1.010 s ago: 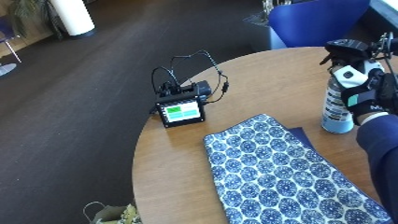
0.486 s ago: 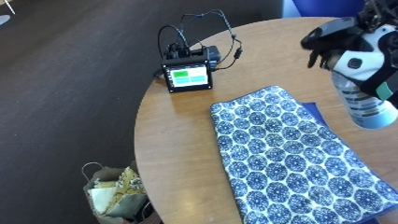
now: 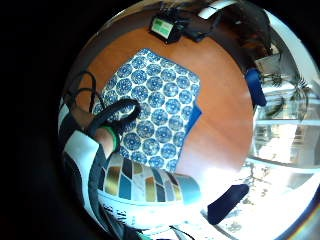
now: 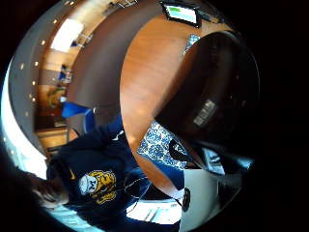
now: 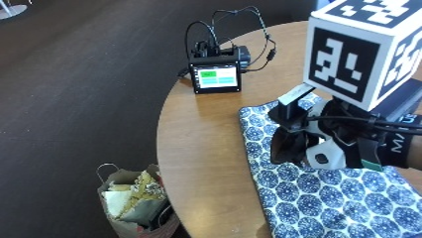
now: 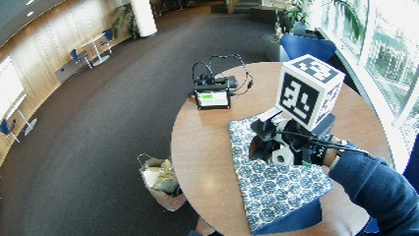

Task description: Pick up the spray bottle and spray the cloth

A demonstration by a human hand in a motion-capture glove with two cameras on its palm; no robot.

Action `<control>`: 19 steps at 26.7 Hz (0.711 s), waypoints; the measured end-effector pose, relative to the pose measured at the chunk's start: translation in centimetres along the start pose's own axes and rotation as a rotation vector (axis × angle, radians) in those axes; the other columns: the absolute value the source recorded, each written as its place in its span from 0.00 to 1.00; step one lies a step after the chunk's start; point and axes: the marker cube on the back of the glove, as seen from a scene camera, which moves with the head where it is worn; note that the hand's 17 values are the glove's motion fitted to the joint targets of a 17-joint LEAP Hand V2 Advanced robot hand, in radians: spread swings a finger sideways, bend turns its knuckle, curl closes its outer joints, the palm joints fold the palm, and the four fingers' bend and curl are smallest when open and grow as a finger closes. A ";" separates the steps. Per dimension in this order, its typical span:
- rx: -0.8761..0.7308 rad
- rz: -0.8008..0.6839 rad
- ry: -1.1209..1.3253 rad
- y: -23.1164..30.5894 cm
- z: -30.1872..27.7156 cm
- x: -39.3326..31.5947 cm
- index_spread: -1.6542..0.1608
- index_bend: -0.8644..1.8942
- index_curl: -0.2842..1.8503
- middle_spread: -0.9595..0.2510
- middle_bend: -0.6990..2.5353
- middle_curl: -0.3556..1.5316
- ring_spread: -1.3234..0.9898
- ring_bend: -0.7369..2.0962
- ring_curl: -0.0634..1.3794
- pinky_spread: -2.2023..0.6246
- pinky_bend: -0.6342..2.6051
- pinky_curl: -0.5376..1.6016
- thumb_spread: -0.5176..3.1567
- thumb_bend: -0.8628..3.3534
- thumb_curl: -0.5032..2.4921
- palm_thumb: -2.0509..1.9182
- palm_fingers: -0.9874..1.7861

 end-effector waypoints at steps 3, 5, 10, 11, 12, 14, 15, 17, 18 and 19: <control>-0.083 -0.018 0.126 0.1 1.3 -0.8 0.76 0.41 0.38 0.68 0.37 0.44 0.49 0.46 0.34 0.70 0.33 0.42 0.29 0.20 0.39 0.75 0.84; -0.124 -0.024 0.170 -0.3 2.3 -1.1 0.76 0.41 0.38 0.68 0.37 0.44 0.49 0.46 0.34 0.70 0.33 0.42 0.29 0.20 0.40 0.75 0.84; -0.180 -0.027 0.228 -0.7 3.6 -1.4 0.76 0.41 0.39 0.68 0.37 0.44 0.49 0.46 0.34 0.70 0.33 0.42 0.29 0.20 0.40 0.75 0.84; -0.186 -0.026 0.234 -0.8 3.7 -1.4 0.76 0.41 0.39 0.68 0.37 0.44 0.49 0.46 0.34 0.70 0.33 0.42 0.29 0.20 0.40 0.75 0.84; -0.193 -0.025 0.240 -0.8 3.8 -1.4 0.76 0.41 0.39 0.68 0.37 0.44 0.49 0.46 0.34 0.70 0.33 0.42 0.29 0.20 0.40 0.75 0.84; -0.206 -0.025 0.248 -0.9 3.9 -1.4 0.76 0.41 0.39 0.68 0.37 0.44 0.49 0.46 0.34 0.70 0.33 0.42 0.29 0.20 0.41 0.75 0.84; -0.211 -0.025 0.250 -1.0 4.0 -1.4 0.75 0.41 0.39 0.68 0.37 0.44 0.49 0.46 0.34 0.70 0.33 0.42 0.29 0.20 0.41 0.75 0.84; -0.214 -0.025 0.249 -1.1 4.1 -1.4 0.75 0.41 0.39 0.68 0.37 0.44 0.49 0.46 0.35 0.70 0.33 0.42 0.29 0.20 0.41 0.75 0.84; -0.210 -0.025 0.243 -1.1 4.0 -1.4 0.75 0.41 0.39 0.68 0.37 0.44 0.49 0.46 0.35 0.70 0.33 0.42 0.29 0.20 0.41 0.75 0.84; -0.202 -0.025 0.232 -1.1 3.9 -1.3 0.75 0.41 0.40 0.68 0.37 0.44 0.49 0.46 0.35 0.70 0.33 0.42 0.29 0.20 0.41 0.75 0.84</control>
